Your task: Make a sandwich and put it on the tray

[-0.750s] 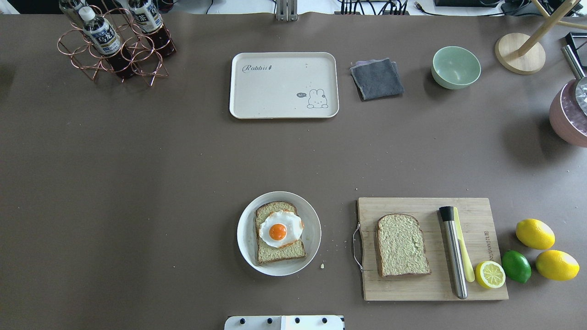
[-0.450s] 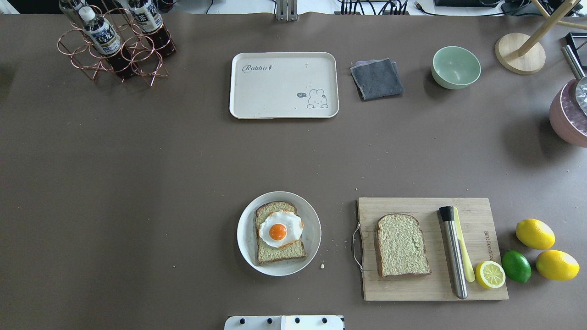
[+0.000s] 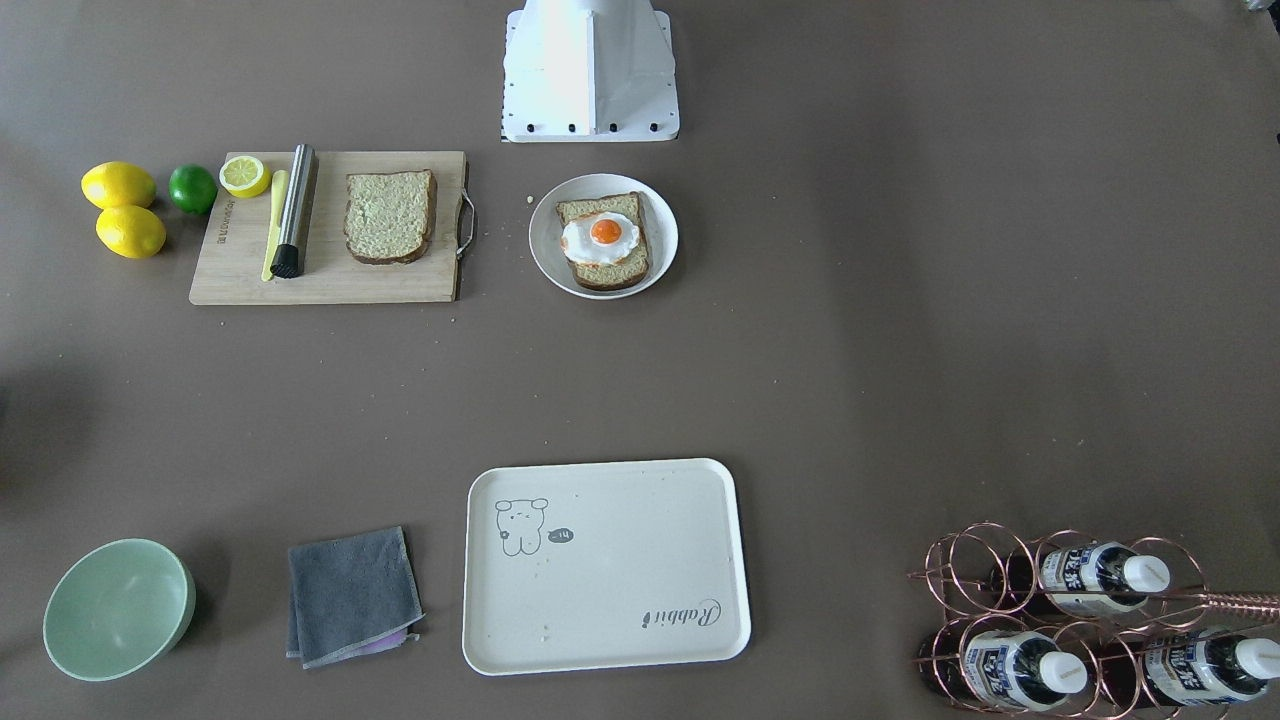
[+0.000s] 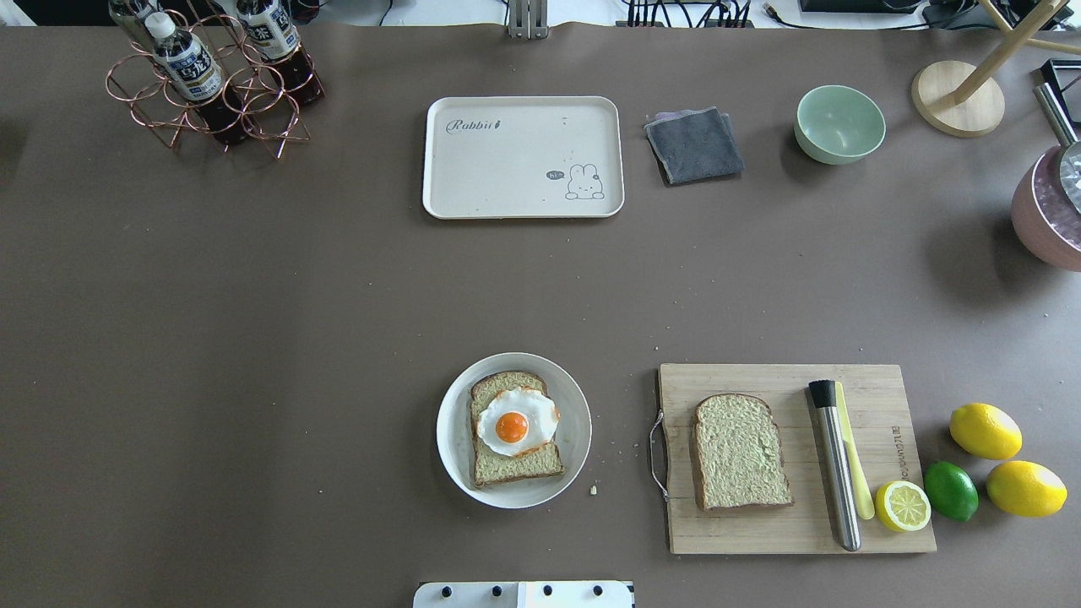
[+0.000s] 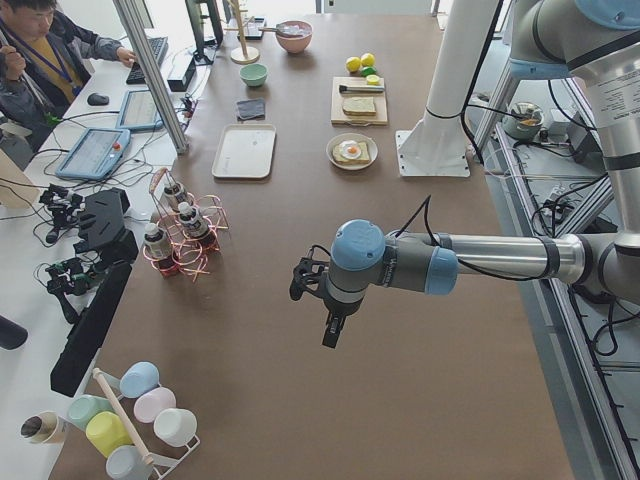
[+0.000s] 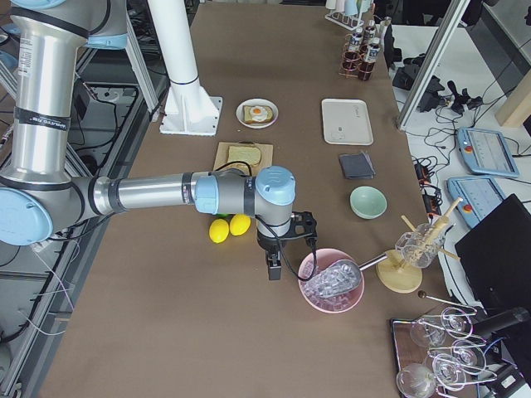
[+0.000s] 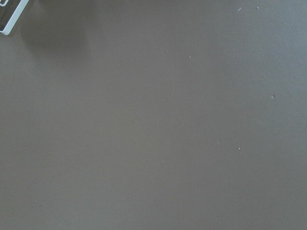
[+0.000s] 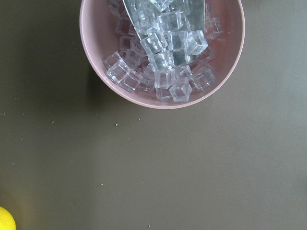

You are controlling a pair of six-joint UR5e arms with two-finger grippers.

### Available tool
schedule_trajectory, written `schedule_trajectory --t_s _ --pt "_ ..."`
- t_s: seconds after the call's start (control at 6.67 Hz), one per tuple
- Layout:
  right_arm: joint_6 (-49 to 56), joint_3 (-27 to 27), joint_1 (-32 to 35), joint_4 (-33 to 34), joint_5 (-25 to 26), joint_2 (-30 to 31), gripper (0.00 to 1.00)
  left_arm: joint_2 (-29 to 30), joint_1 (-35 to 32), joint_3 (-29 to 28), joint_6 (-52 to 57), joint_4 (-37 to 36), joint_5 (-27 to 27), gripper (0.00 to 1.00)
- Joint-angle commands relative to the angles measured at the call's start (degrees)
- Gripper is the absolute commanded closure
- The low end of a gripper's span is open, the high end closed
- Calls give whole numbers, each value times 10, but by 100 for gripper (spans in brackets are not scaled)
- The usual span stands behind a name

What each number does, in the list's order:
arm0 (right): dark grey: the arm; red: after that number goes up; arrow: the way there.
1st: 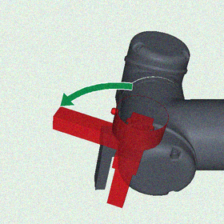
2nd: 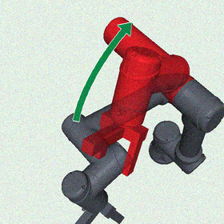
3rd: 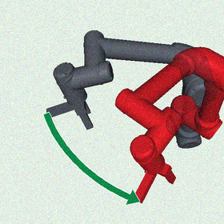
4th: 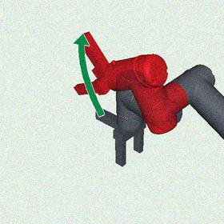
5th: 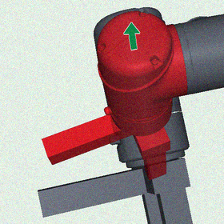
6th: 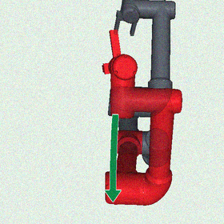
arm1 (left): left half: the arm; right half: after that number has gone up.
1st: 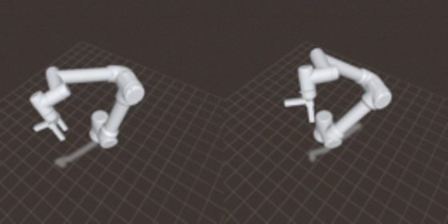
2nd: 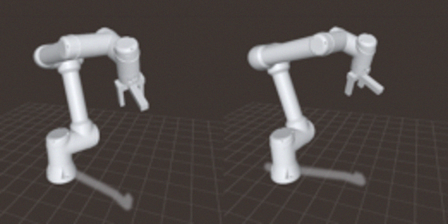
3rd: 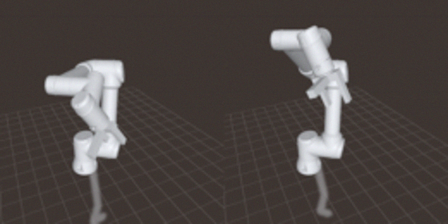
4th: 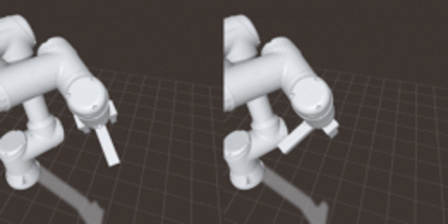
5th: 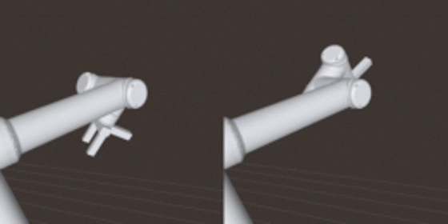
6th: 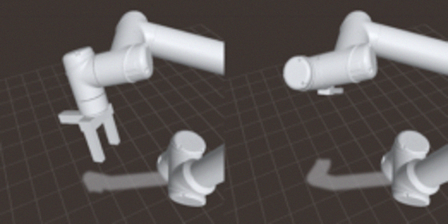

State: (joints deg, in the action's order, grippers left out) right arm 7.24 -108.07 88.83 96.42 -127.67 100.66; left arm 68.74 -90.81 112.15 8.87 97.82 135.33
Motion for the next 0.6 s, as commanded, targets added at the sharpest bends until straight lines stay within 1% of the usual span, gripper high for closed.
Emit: schedule_trajectory --t_s 0.0,0.15,0.45 --pt "-2 0 -1 0 1 -1 0 -1 -12 4 1 8 0 3" --pt "-2 -2 -1 -1 0 -1 0 -1 -12 3 3 8 0 3" --pt "-29 -7 -8 0 -36 -19 0 -1 -10 1 0 8 5 3"
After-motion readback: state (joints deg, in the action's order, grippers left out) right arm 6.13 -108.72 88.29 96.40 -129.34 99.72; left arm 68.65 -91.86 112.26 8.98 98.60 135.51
